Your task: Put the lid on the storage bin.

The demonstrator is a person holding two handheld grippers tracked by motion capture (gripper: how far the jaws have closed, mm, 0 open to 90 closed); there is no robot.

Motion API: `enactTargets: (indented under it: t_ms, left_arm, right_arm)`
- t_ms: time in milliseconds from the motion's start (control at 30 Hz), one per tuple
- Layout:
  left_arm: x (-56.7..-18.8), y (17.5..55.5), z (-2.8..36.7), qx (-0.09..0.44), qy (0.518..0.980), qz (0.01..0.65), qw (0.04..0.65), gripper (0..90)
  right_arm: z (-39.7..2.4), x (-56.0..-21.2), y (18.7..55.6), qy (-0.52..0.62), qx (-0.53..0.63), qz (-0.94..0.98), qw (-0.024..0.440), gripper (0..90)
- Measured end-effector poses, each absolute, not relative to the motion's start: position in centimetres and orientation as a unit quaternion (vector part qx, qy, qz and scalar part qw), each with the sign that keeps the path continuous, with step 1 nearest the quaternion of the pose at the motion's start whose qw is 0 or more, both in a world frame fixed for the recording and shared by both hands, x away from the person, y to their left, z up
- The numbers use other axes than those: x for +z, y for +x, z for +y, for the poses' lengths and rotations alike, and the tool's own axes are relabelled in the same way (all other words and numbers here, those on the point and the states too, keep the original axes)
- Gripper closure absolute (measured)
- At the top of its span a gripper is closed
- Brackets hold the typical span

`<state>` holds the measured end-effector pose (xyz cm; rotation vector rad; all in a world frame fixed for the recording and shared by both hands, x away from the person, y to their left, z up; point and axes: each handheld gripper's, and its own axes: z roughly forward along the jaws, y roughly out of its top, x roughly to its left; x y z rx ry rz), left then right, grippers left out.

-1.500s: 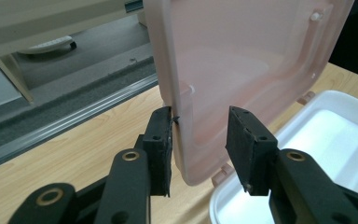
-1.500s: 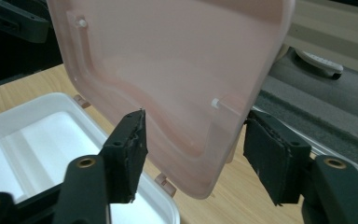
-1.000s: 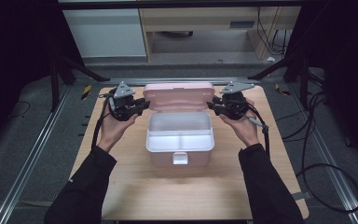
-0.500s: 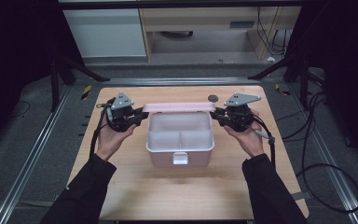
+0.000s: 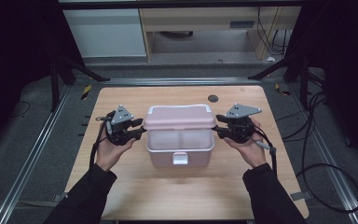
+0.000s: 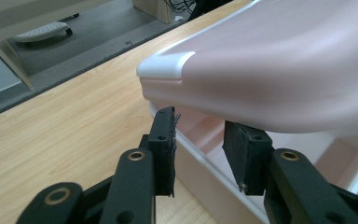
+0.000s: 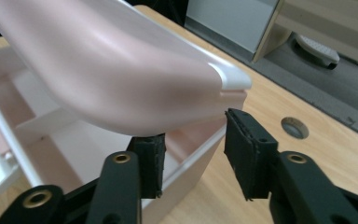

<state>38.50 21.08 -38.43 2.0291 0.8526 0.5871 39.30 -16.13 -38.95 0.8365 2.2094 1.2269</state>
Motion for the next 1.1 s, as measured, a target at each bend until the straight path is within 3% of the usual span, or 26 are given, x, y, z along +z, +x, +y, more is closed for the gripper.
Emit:
enactTargets:
  t_ms: [433, 1100]
  left_arm:
    - [-40.1, 36.5, 21.7, 0.222, 0.818, 0.342, 0.406, 55.5]
    - [-41.2, 35.6, 22.9, 0.22, 0.825, 0.356, 0.38, 53.1]
  right_arm:
    - [-16.8, -40.5, 37.1, 0.308, 0.433, 0.814, 0.233, 43.6]
    - [-18.4, -41.5, 35.3, 0.311, 0.419, 0.823, 0.225, 34.1]
